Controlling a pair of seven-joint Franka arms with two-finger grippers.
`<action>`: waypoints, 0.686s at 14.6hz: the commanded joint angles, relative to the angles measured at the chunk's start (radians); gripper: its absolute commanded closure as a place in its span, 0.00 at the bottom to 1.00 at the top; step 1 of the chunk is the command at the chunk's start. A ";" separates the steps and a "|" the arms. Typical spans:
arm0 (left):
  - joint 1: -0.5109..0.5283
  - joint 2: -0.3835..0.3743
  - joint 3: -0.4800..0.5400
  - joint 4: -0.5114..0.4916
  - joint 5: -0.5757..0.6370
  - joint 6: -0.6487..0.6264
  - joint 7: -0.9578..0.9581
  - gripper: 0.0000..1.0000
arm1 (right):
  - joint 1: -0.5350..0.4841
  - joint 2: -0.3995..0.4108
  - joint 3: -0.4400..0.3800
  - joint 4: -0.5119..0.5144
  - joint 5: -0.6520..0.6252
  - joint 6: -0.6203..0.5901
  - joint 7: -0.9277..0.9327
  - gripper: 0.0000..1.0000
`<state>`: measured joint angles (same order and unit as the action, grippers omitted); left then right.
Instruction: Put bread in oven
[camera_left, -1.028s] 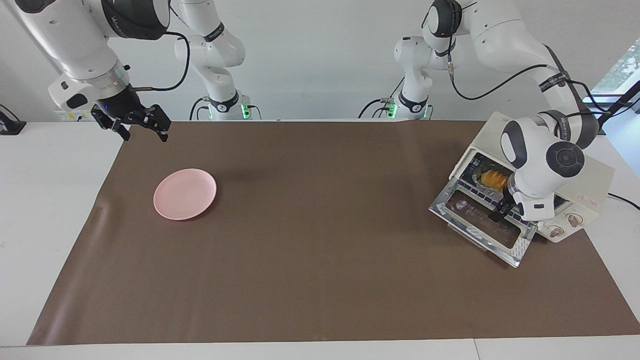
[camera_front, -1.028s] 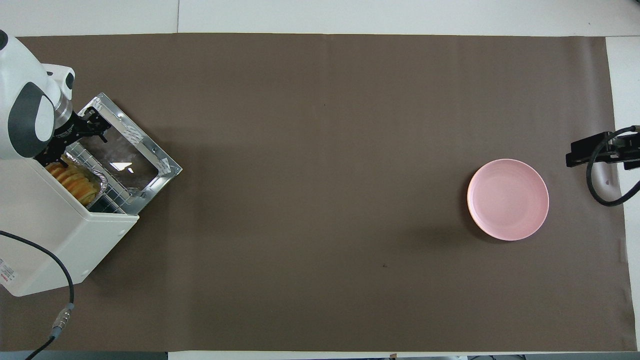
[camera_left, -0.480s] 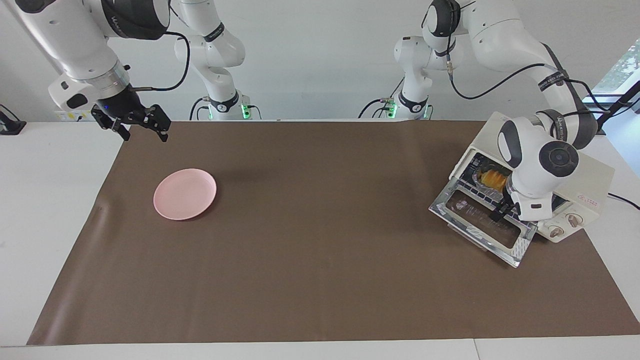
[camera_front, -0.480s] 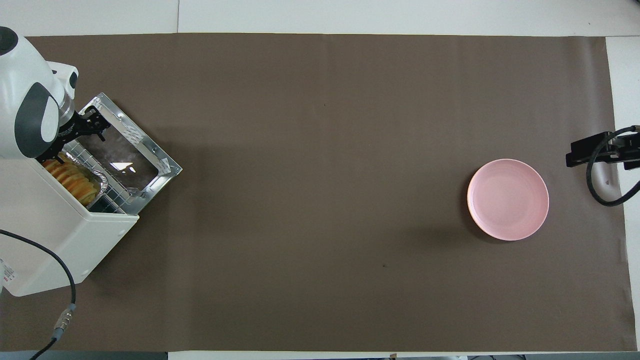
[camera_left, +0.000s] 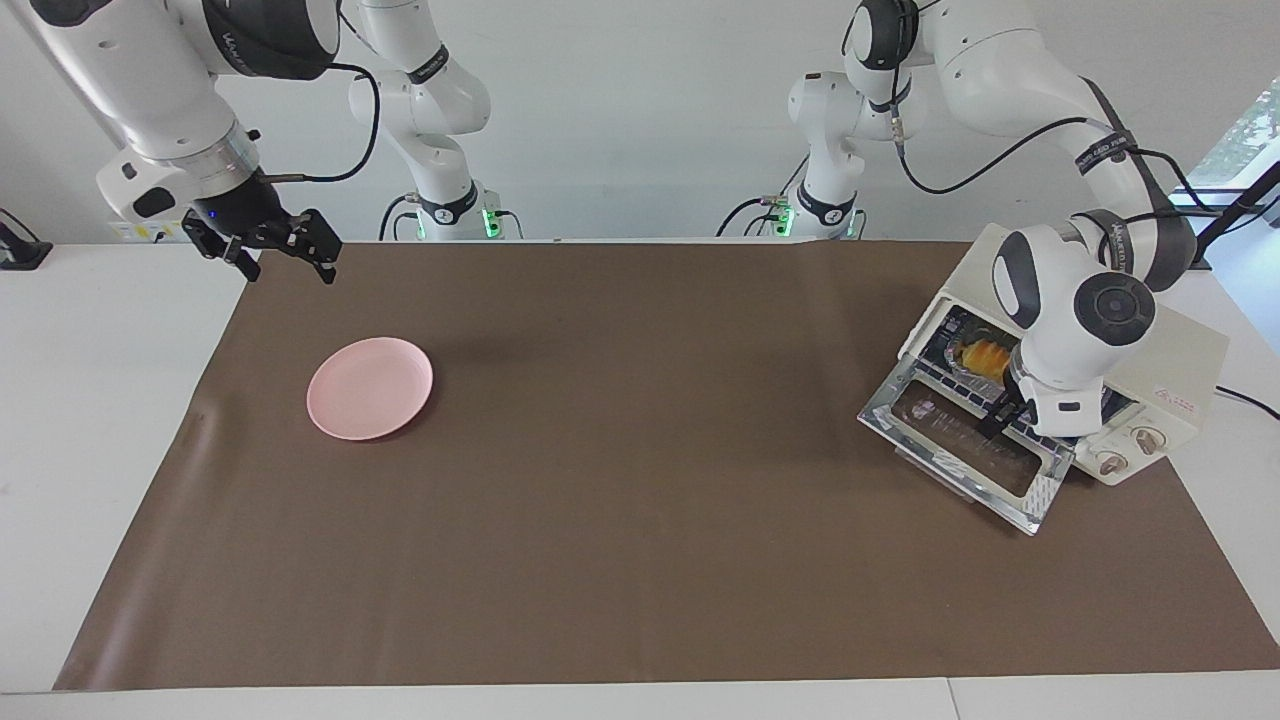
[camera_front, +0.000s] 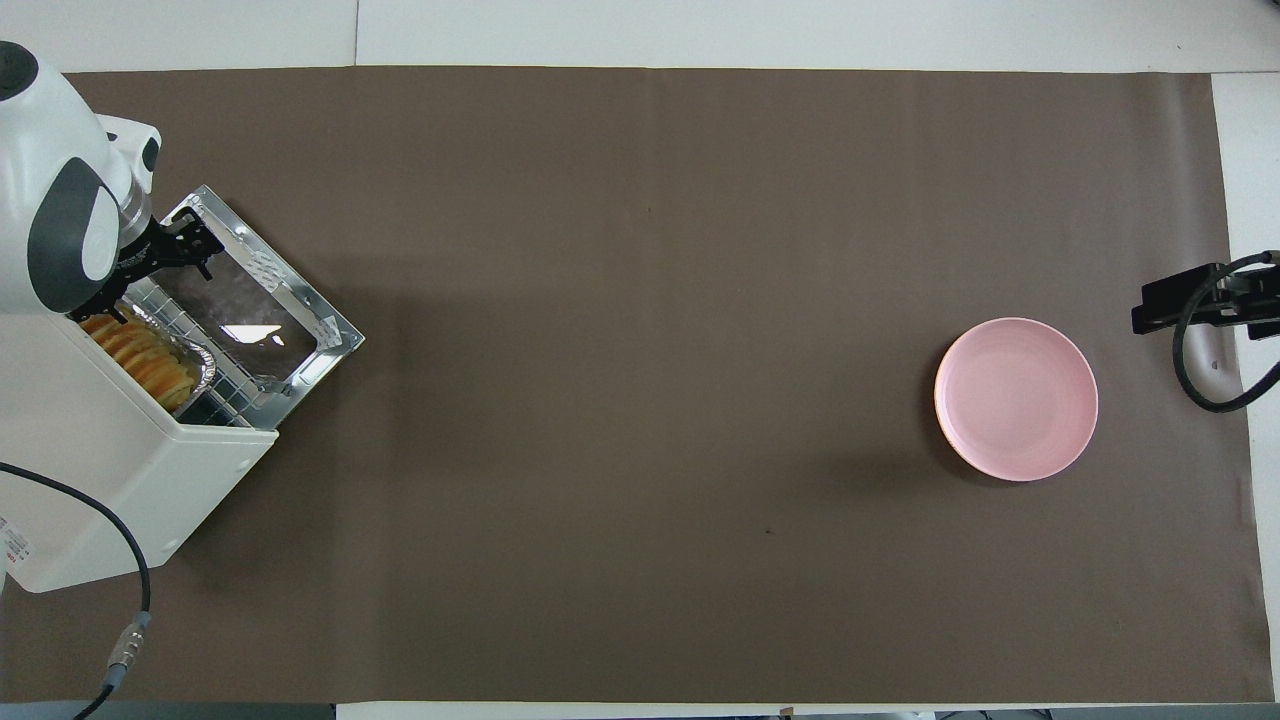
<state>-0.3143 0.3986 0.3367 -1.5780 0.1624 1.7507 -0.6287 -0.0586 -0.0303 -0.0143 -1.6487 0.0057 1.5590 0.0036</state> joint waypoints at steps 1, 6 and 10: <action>-0.022 -0.020 0.004 0.039 0.023 -0.069 0.009 0.00 | -0.013 -0.005 0.013 -0.003 -0.016 -0.014 -0.017 0.00; -0.019 -0.064 0.001 0.108 0.017 -0.131 0.094 0.00 | -0.015 -0.005 0.013 -0.003 -0.016 -0.014 -0.017 0.00; 0.000 -0.141 0.012 0.104 -0.003 -0.169 0.168 0.00 | -0.013 -0.005 0.013 -0.003 -0.016 -0.014 -0.017 0.00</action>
<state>-0.3275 0.3126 0.3487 -1.4625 0.1653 1.6124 -0.5000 -0.0587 -0.0303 -0.0143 -1.6487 0.0057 1.5590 0.0036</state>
